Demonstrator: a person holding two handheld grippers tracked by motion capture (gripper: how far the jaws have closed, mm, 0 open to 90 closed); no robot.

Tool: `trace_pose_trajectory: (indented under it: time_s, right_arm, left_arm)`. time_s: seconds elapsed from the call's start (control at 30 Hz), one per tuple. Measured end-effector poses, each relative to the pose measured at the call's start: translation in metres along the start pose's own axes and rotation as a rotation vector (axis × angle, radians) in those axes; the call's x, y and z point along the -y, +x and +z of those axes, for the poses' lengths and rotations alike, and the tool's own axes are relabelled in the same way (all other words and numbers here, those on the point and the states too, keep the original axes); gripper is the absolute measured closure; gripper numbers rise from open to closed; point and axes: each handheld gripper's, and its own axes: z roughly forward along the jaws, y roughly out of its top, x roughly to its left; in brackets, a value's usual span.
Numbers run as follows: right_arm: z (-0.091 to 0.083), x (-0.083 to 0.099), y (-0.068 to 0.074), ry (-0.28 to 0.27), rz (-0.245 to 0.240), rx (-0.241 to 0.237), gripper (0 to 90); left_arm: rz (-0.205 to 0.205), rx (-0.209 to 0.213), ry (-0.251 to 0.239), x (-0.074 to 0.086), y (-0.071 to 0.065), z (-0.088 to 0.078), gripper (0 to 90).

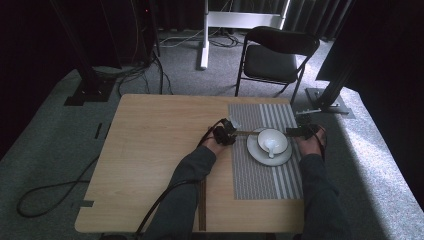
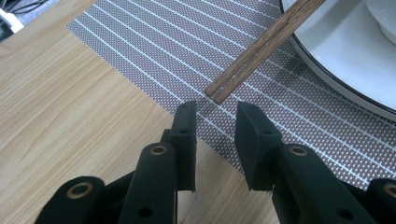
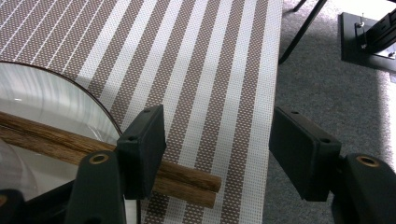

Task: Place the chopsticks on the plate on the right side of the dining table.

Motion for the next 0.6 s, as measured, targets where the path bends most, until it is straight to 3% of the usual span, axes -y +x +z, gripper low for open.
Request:
trace_pose_trajectory:
  time_s: [0.37, 0.6]
  right_arm:
    - [-0.0038, -0.0003, -0.0014, -0.026, -0.005, 0.004, 35.1]
    - [-0.0026, 0.0001, -0.0001, -0.012, -0.009, -0.004, 35.1]
  left_arm:
    - [-0.002, 0.001, -0.002, -0.0004, 0.0003, -0.0001, 68.4]
    - [0.002, 0.000, -0.005, -0.0013, 0.0002, 0.0000, 67.2]
